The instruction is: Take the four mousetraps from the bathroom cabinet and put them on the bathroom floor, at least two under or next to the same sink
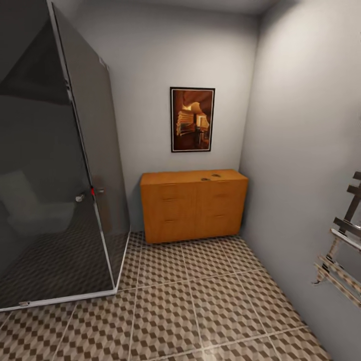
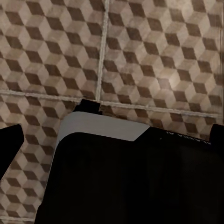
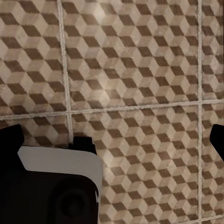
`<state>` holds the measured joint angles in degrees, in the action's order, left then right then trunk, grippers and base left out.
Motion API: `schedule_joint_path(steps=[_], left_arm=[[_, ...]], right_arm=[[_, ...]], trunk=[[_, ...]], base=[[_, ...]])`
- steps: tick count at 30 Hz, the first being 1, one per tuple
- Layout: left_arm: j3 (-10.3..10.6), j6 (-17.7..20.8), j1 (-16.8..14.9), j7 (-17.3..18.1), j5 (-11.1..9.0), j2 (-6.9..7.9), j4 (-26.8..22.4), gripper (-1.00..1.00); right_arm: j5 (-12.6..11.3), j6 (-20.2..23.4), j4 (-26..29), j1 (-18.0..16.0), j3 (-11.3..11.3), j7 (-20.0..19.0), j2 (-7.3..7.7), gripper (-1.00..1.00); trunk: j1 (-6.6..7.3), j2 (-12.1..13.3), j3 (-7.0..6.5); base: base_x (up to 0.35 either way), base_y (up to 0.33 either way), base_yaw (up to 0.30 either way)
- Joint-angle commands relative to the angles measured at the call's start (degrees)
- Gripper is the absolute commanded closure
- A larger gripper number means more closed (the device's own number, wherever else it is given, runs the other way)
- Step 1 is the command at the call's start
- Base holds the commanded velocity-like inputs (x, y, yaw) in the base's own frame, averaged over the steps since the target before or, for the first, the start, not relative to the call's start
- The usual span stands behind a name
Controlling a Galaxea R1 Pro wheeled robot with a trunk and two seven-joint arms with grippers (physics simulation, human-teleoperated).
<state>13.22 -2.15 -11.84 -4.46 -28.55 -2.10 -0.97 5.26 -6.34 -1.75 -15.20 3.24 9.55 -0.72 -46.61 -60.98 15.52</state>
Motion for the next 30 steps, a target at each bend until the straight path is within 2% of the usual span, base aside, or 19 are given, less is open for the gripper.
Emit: schedule_joint_path(steps=[1, 18, 30], left_arm=[[0.49, -0.17, -0.03, -0.2, -0.46, -0.01, 0.01, -1.0], [0.41, -0.47, -0.03, -0.29, -0.37, -0.01, 0.01, -1.0], [0.4, -0.64, -0.03, -0.29, -0.37, -0.01, 0.01, -1.0]], right_arm=[[0.54, -0.13, -0.19, -0.09, 0.28, 0.38, -0.03, -1.0], [0.54, -0.12, -0.19, -0.09, 0.28, 0.36, -0.07, -1.0], [0.59, -0.08, -0.19, -0.09, 0.28, 0.38, 0.01, -1.0]], trunk=[[-0.04, -0.04, 0.07], [-0.04, -0.04, 0.07], [-0.04, -0.04, 0.07]], base=[[0.323, 0.0, -0.204], [0.324, 0.0, -0.228], [0.323, 0.0, -0.031]])
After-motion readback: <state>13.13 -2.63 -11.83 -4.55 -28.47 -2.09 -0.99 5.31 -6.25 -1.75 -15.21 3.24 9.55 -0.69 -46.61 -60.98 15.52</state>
